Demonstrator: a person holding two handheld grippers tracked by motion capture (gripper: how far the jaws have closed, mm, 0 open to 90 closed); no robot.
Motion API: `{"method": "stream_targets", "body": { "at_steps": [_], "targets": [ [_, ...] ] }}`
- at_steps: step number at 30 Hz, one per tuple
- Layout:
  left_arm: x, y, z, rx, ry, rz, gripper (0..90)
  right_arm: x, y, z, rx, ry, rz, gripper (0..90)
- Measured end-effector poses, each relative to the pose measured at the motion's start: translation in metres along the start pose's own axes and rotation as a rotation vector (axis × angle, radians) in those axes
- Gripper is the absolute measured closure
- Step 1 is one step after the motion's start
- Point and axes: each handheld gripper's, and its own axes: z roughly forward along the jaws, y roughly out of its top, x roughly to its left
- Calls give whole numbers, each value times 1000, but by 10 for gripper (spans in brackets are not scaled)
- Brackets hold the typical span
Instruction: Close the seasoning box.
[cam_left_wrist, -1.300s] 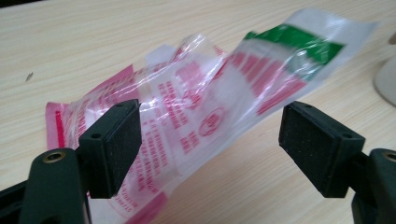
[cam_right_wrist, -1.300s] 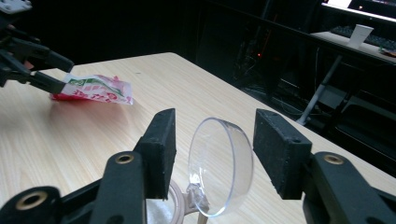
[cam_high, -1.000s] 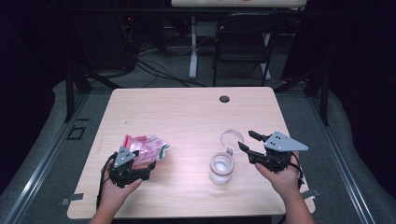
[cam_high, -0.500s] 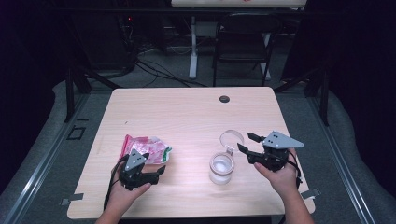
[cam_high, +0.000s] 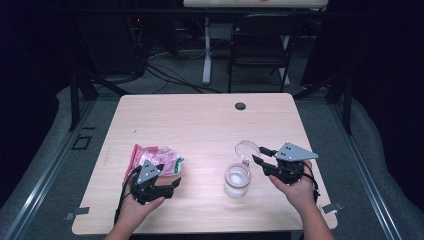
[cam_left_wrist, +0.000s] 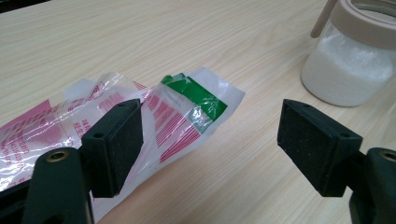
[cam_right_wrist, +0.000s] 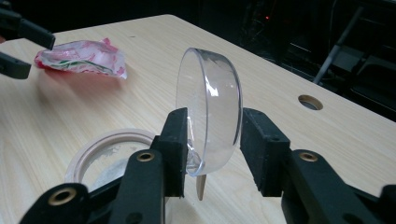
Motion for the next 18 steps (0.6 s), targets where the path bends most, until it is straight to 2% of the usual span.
{"method": "stream_targets", "body": {
  "at_steps": [5, 18],
  "targets": [
    [-1, 2, 2, 0, -6, 11, 225, 2, -1, 1, 16, 2, -39, 692],
    [0, 3, -1, -7, -1, 17, 241, 13, 3, -6, 9, 11, -84, 691]
  ]
}}
